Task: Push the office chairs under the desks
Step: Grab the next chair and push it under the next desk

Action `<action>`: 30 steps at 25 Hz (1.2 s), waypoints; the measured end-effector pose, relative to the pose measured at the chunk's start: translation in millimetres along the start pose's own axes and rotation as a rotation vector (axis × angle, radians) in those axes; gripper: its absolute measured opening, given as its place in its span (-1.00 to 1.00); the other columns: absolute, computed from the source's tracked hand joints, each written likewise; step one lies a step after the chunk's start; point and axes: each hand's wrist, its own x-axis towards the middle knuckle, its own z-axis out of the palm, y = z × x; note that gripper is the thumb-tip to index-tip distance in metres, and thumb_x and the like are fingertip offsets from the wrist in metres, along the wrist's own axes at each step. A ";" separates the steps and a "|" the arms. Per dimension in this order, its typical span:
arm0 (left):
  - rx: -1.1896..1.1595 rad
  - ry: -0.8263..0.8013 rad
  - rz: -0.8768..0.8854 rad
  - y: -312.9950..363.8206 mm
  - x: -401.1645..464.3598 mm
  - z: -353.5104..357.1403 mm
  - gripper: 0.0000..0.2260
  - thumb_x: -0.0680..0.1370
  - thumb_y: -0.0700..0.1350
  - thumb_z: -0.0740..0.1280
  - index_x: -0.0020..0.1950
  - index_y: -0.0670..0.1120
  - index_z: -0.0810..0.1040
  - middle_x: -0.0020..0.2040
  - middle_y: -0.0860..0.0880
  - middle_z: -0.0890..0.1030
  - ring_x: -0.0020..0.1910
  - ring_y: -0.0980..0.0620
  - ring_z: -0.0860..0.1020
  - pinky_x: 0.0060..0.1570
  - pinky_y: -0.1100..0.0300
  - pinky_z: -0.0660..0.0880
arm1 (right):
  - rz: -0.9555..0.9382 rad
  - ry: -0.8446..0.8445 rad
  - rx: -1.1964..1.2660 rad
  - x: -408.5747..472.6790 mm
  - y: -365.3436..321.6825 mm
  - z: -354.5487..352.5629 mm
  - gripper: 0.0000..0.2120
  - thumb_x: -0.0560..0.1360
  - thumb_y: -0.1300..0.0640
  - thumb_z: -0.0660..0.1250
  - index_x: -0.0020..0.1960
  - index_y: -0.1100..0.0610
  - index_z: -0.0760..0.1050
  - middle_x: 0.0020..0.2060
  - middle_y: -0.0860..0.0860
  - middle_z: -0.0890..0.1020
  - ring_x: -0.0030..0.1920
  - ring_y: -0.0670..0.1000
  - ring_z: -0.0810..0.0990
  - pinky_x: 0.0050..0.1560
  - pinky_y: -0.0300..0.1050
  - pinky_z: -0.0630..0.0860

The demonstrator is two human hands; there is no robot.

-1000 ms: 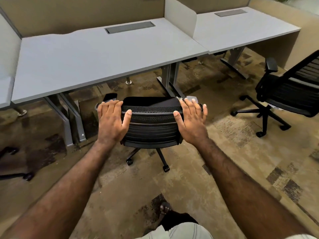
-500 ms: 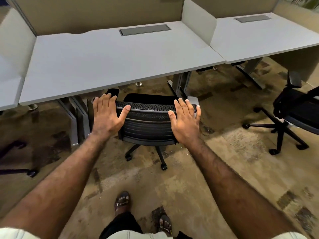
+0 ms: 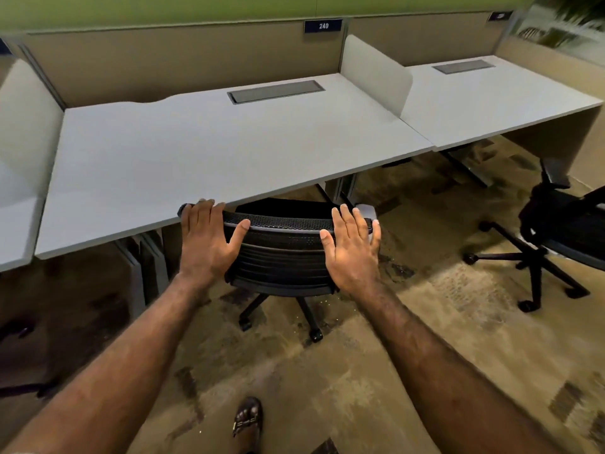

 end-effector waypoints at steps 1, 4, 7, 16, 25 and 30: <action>-0.002 0.007 0.005 -5.8 5.0 1.7 -0.36 0.68 0.37 0.08 0.39 -0.17 0.43 0.34 -0.16 0.48 0.47 -0.21 0.39 0.62 -0.21 0.14 | 0.007 -0.001 -0.005 4.2 -5.8 2.9 -0.39 0.79 -0.23 -0.09 0.78 -0.03 0.01 0.77 -0.08 -0.01 0.76 -0.03 -0.14 0.69 0.20 -0.36; -0.021 0.030 0.021 -22.5 19.5 7.7 -0.37 0.68 0.34 0.13 0.38 -0.20 0.45 0.35 -0.18 0.49 0.46 -0.24 0.40 0.61 -0.23 0.17 | 0.027 -0.012 -0.021 18.5 -22.7 9.3 -0.39 0.80 -0.22 -0.10 0.79 -0.03 0.00 0.78 -0.08 -0.03 0.76 -0.03 -0.15 0.69 0.19 -0.37; -0.045 0.037 0.018 -33.3 30.6 11.2 -0.36 0.67 0.33 0.16 0.40 -0.22 0.46 0.39 -0.21 0.48 0.49 -0.26 0.39 0.61 -0.25 0.16 | 0.046 -0.024 -0.025 31.6 -33.8 13.7 -0.38 0.79 -0.23 -0.12 0.79 -0.03 -0.03 0.78 -0.08 -0.05 0.75 -0.05 -0.18 0.69 0.19 -0.38; -0.062 0.061 0.033 -28.6 32.8 17.8 -0.35 0.66 0.33 0.17 0.42 -0.22 0.47 0.40 -0.22 0.49 0.51 -0.25 0.38 0.65 -0.22 0.09 | 0.062 -0.007 -0.025 37.6 -30.3 15.6 -0.35 0.78 -0.26 -0.15 0.79 -0.02 -0.04 0.78 -0.06 -0.03 0.75 -0.05 -0.20 0.70 0.23 -0.31; -0.074 -0.042 0.166 21.1 12.6 12.7 -0.30 0.69 0.29 0.12 0.57 -0.27 0.39 0.57 -0.27 0.42 0.65 -0.23 0.27 0.70 -0.20 0.03 | 0.001 -0.025 -0.025 -2.6 -9.1 8.8 -0.21 0.74 -0.34 0.05 0.79 -0.01 -0.16 0.76 -0.05 -0.23 0.73 -0.03 -0.33 0.72 0.14 -0.33; -0.134 -0.104 0.328 99.1 -23.2 15.6 -0.24 0.68 0.28 0.16 0.68 -0.24 0.21 0.72 -0.25 0.17 0.74 -0.17 0.03 0.72 -0.18 -0.03 | 0.081 -0.021 -0.006 -57.4 34.0 14.7 -0.20 0.72 -0.38 0.06 0.79 0.00 -0.06 0.77 -0.03 -0.13 0.74 -0.04 -0.28 0.72 0.23 -0.24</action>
